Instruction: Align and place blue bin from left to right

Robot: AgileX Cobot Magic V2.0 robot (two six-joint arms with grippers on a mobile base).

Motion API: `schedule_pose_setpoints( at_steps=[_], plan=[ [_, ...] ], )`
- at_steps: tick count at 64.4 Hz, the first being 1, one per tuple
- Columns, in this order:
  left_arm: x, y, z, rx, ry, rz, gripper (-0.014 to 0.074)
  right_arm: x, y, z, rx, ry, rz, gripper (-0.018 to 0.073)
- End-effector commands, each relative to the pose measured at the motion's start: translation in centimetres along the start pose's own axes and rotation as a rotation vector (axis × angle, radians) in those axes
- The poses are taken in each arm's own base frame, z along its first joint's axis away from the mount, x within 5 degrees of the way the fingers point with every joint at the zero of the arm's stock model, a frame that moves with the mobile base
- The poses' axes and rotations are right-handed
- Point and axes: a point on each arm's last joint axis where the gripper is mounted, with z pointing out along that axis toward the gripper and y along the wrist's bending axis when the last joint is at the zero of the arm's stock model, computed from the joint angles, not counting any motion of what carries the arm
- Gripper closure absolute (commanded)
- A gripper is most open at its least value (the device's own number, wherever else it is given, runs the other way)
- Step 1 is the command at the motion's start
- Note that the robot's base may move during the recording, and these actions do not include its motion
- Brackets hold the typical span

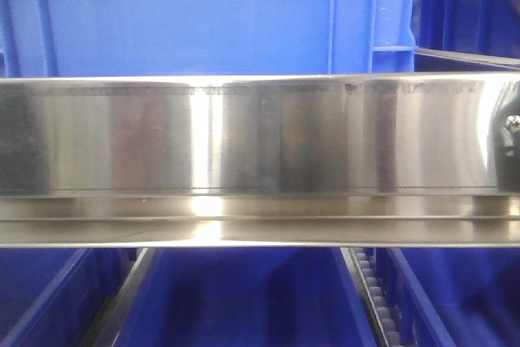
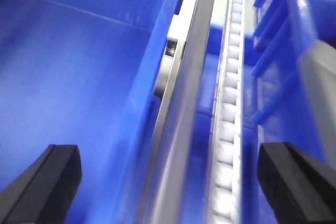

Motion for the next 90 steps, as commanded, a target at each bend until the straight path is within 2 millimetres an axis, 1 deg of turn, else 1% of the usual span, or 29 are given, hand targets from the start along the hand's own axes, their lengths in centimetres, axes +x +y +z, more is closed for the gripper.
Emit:
schedule_pose_setpoints(
  at_steps=[1, 10, 13, 20, 26, 30, 36, 44, 51, 53, 54, 59, 67, 75, 77, 79, 83, 90],
  plan=[
    [-0.7, 0.1, 0.9, 0.004, 0.091, 0.006, 0.0039, -1.2, -0.9, -0.1, -0.045, -0.023, 0.073, -0.0009],
    [-1.9, 0.0, 2.6, 0.004, 0.15, 0.023, 0.0039, -1.8, -2.6, 0.2, -0.124, -0.023, 0.149, -0.0009],
    [-2.2, 0.0, 2.9, 0.003, 0.155, 0.024, 0.0039, -1.8, -3.1, 0.3, -0.114, -0.023, 0.159, -0.0009],
    [-2.8, 0.2, 4.2, -0.005, 0.17, 0.029, 0.0039, -1.8, -3.6, 0.5, -0.101, -0.021, 0.164, -0.0009],
    [-3.4, 0.0, 5.2, -0.015, 0.166, 0.049, 0.0039, -1.8, -3.5, 1.0, -0.1, -0.011, 0.164, -0.0009],
    [-3.6, -0.4, 6.3, -0.044, 0.173, 0.087, 0.0039, -1.8, -3.2, 1.5, -0.106, 0.001, 0.159, -0.0009],
    [-3.7, -1.2, 7.5, -0.067, 0.181, 0.13, 0.0039, -1.7, -2.5, 2.8, -0.119, 0.03, 0.148, -0.0009],
    [-3.7, -2.1, 9.0, -0.048, 0.199, 0.143, 0.0039, -1.6, -2.0, 4.6, -0.135, 0.068, 0.151, -0.0009],
    [-3.4, -1.8, 10.1, -0.066, 0.221, 0.12, 0.0039, -1.4, -1.8, 6.1, -0.136, 0.094, 0.151, -0.0009],
    [-3.3, -1.5, 10.6, -0.072, 0.232, 0.116, 0.0039, -1.5, -1.7, 6.3, -0.138, 0.088, 0.152, -0.0009],
    [-3.3, -1.5, 10.8, -0.072, 0.235, 0.116, 0.0039, -1.4, -1.7, 6.7, -0.138, 0.094, 0.152, -0.0009],
    [-3.0, -1.1, 12.0, -0.081, 0.259, 0.11, 0.0039, -1.4, -1.6, 7.6, -0.137, 0.101, 0.152, -0.0009],
    [-2.3, -0.8, 14.0, -0.086, 0.302, 0.108, 0.0039, -1.2, -1.4, 9.2, -0.135, 0.123, 0.151, -0.0009],
    [-1.8, -0.6, 15.4, -0.089, 0.333, 0.107, 0.0039, -1.0, -1.2, 10.4, -0.137, 0.139, 0.152, -0.0009],
    [-1.8, -0.6, 15.4, -0.089, 0.333, 0.107, 0.0039, -1.0, -1.1, 10.6, -0.139, 0.141, 0.153, -0.0009],
    [-1.6, -0.5, 15.9, -0.091, 0.344, 0.105, 0.0039, -1.0, -1.1, 10.9, -0.139, 0.145, 0.153, -0.0009],
    [-1.5, -0.5, 16.3, -0.092, 0.352, 0.105, 0.0039, -0.9, -0.9, 11.4, -0.145, 0.151, 0.156, -0.0009],
    [-1.4, -0.2, 16.5, -0.093, 0.356, 0.099, 0.0039, -0.7, -0.5, 11.9, -0.152, 0.162, 0.15, -0.0009]
  ],
)
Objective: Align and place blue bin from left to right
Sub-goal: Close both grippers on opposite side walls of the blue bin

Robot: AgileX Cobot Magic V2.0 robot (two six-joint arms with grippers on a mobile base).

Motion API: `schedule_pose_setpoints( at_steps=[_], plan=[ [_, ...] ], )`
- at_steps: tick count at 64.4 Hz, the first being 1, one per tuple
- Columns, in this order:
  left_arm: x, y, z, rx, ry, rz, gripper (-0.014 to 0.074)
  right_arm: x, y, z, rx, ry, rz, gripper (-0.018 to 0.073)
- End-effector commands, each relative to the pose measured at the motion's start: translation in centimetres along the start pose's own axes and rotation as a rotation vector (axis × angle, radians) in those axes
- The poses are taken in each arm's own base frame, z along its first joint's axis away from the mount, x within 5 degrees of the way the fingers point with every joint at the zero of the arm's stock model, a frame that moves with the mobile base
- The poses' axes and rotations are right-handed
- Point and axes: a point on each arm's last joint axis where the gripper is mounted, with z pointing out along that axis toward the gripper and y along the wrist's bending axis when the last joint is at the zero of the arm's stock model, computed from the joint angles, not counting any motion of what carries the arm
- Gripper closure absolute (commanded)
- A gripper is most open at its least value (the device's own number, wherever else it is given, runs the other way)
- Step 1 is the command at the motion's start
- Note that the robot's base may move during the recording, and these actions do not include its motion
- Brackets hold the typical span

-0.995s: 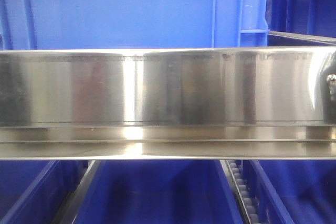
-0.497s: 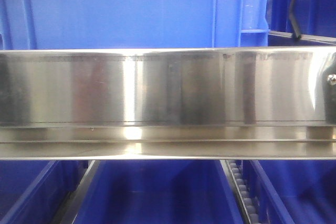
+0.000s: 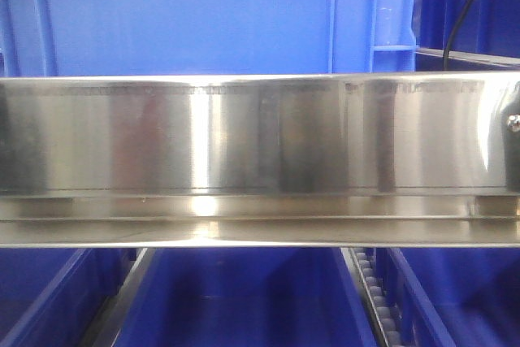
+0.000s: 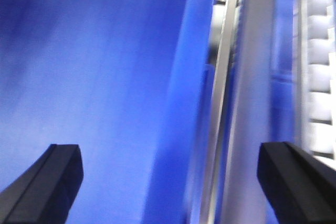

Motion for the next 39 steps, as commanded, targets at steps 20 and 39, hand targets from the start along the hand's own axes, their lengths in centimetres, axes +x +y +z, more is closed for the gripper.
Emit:
schedule_pose_setpoints(
  at_steps=[20, 39],
  plan=[
    [-0.2, 1.9, -0.2, 0.05, -0.016, -0.081, 0.0039, -0.2, 1.7, 0.4, -0.029, -0.038, -0.041, -0.0009],
    [-0.2, 1.6, -0.2, 0.059, -0.016, -0.065, 0.0039, -0.3, 1.6, 0.4, -0.021, -0.054, -0.046, -0.0009]
  ],
)
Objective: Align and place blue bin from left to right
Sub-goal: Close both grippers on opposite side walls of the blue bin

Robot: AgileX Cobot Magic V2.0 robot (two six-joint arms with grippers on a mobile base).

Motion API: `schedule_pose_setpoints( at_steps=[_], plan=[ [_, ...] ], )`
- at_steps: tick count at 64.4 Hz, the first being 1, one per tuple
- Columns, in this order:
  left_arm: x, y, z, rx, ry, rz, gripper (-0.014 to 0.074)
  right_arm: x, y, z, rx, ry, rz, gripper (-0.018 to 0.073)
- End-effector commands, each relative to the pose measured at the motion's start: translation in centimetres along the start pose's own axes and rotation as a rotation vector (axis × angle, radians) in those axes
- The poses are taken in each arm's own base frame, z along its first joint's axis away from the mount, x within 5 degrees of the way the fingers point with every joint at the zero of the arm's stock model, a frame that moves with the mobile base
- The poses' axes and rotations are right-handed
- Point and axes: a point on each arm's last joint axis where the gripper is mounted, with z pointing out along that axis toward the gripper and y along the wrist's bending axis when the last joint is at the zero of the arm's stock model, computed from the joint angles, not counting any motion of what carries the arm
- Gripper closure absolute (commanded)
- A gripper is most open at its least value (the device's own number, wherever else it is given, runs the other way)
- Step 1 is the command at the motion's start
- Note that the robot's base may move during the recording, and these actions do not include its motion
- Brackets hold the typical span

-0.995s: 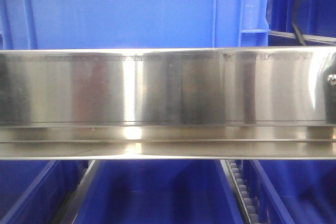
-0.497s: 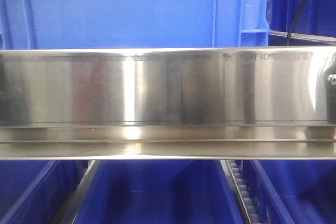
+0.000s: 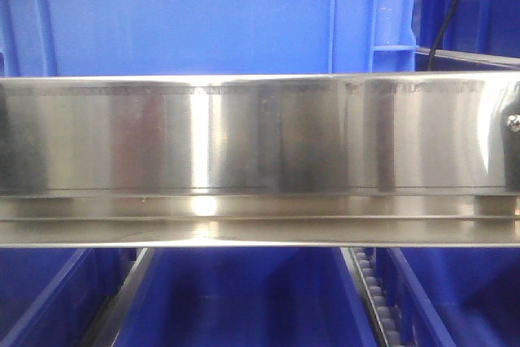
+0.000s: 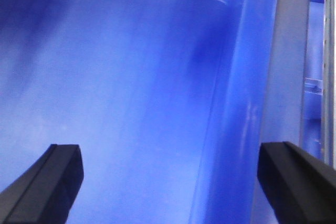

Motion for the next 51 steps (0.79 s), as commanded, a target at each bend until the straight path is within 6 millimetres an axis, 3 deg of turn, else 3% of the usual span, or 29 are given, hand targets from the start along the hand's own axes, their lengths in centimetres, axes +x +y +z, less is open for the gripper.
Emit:
schedule_pose_setpoints(
  at_steps=[1, 35, 40, 43, 49, 51],
  plan=[
    [-0.2, -0.29, -0.49, 0.013, -0.021, 0.007, 0.0039, -0.48, -0.12, -0.38, 0.006, -0.044, -0.014, -0.0009],
    [-0.2, -0.29, -0.49, 0.013, -0.021, 0.007, 0.004, -0.5, -0.29, 0.37, 0.016, -0.04, -0.016, 0.0018],
    [-0.2, -0.29, -0.49, 0.013, -0.021, 0.007, 0.0066, -0.49, -0.3, 0.37, 0.017, -0.038, -0.016, 0.0105],
    [-0.2, -0.29, -0.49, 0.013, -0.021, 0.007, 0.0109, -0.45, -0.32, 0.37, 0.019, -0.034, -0.017, 0.0206],
    [-0.2, -0.29, -0.49, 0.013, -0.021, 0.007, 0.03, -0.36, -0.36, 0.37, 0.023, -0.024, -0.018, 0.0442],
    [-0.2, -0.29, -0.49, 0.013, -0.021, 0.007, 0.0402, -0.35, -0.42, 0.37, 0.031, -0.023, -0.021, 0.0548]
  ],
)
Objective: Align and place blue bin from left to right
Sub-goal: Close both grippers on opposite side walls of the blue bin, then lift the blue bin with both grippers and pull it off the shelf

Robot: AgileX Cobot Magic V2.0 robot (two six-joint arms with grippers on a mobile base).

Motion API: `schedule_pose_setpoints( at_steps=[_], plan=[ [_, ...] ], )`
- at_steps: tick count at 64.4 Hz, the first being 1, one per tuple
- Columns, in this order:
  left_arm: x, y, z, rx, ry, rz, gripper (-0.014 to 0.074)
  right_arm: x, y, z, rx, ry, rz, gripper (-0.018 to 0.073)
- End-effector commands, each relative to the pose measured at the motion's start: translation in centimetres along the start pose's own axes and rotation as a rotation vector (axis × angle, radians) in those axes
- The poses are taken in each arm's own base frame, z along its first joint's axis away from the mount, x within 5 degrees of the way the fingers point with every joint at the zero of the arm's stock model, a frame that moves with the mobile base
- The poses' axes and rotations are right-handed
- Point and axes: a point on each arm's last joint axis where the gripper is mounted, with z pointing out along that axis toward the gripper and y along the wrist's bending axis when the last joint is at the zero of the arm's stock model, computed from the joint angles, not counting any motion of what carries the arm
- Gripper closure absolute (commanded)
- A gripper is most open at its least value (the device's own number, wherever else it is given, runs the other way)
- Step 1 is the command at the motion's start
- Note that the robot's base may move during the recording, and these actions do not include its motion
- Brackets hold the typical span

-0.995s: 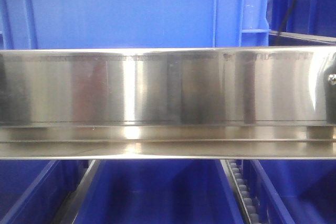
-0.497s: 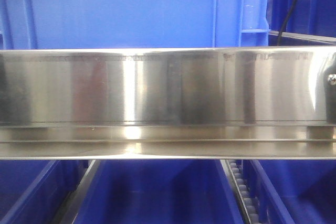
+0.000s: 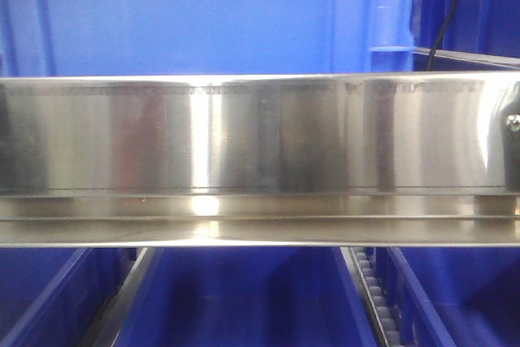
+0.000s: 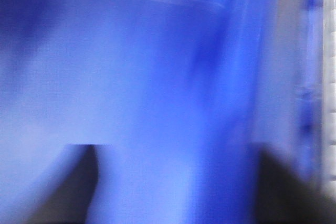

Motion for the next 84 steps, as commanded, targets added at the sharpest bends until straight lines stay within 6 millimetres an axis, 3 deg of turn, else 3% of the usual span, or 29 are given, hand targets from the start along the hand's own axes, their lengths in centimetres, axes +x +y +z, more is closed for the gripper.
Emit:
schedule_pose_setpoints(
  at_steps=[1, 4, 6, 7, 30, 39, 71, 84],
  plan=[
    [-0.2, -0.3, -0.5, 0.013, -0.021, 0.003, 0.0447, -0.2, 0.0, -0.4, -0.002, -0.013, -0.005, 0.061],
    [-0.2, -0.3, -0.5, 0.013, -0.021, 0.003, 0.0595, -0.2, 0.0, -0.4, -0.002, -0.013, -0.005, 0.0709],
    [-0.2, -0.3, -0.5, 0.015, -0.021, 0.003, 0.0701, -0.2, 0.0, -0.4, -0.002, -0.013, -0.002, 0.072],
    [-0.2, -0.3, -0.5, 0.015, -0.021, 0.003, 0.0706, -0.2, 0.0, -0.4, -0.002, -0.013, -0.002, 0.0715],
    [-0.2, -0.7, -0.6, 0.055, -0.022, -0.012, 0.0708, -0.1, 0.0, -0.5, -0.002, -0.009, -0.002, 0.0712],
    [-0.3, -1.0, -1.5, 0.089, -0.042, -0.021, 0.0708, -0.3, 0.1, -1.1, -0.005, -0.027, -0.002, 0.0712],
    [-1.5, -2.8, -8.9, 0.24, -0.244, -0.029, 0.0708, -1.5, 0.7, -6.1, -0.081, -0.18, 0.017, 0.0712],
    [-1.6, -3.2, -10.5, 0.271, -0.284, -0.027, 0.0708, -2.6, 1.0, -9.1, -0.105, -0.259, 0.016, 0.0712]
  ],
)
